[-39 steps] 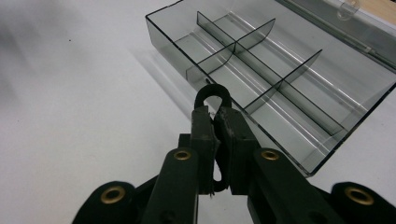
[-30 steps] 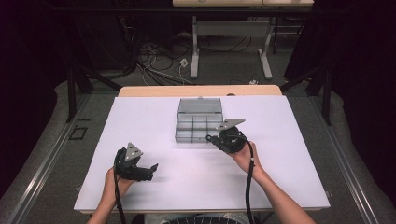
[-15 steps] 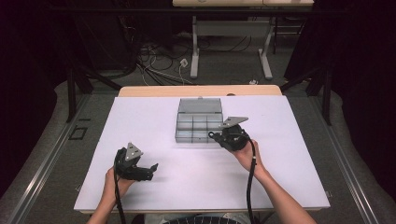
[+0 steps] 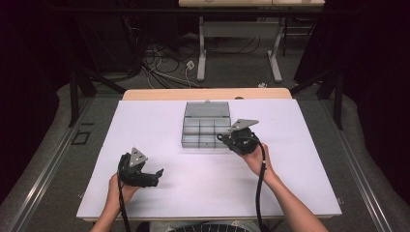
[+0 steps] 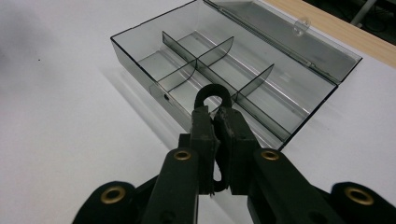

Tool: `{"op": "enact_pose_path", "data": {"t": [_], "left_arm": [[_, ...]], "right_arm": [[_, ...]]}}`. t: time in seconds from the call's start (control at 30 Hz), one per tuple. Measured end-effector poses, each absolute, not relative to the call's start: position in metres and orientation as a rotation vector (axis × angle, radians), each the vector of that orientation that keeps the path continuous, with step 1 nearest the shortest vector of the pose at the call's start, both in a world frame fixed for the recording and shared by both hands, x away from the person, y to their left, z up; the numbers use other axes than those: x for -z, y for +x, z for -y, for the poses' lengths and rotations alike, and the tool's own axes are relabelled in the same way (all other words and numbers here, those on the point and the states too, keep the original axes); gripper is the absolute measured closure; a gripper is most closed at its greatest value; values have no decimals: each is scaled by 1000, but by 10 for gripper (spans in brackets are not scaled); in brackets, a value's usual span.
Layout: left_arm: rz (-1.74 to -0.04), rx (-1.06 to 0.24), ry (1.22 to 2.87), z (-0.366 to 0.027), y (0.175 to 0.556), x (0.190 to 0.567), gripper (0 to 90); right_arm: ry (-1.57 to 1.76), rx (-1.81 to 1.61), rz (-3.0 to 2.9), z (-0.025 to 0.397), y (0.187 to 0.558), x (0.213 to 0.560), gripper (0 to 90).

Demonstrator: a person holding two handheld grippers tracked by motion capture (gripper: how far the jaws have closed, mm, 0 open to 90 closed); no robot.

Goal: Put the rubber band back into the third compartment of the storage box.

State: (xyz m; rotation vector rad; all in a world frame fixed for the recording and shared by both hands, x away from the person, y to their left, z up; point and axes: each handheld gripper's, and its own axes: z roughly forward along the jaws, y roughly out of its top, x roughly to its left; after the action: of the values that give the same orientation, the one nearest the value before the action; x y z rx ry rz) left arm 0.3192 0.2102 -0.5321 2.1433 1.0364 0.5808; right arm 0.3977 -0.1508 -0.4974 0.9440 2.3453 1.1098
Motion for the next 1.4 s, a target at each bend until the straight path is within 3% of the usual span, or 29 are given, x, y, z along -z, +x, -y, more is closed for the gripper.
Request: {"op": "enact_pose_path", "data": {"t": [0.67,1.4], "left_arm": [[-1051,-593,2128,-212,319,531,39],[-1055,-594,2128,-215,319,530,40]], "right_arm": [[951,-1086,-2321,153,407,495,845],[1009,-1045,-2281,151,444,488,845]]}}
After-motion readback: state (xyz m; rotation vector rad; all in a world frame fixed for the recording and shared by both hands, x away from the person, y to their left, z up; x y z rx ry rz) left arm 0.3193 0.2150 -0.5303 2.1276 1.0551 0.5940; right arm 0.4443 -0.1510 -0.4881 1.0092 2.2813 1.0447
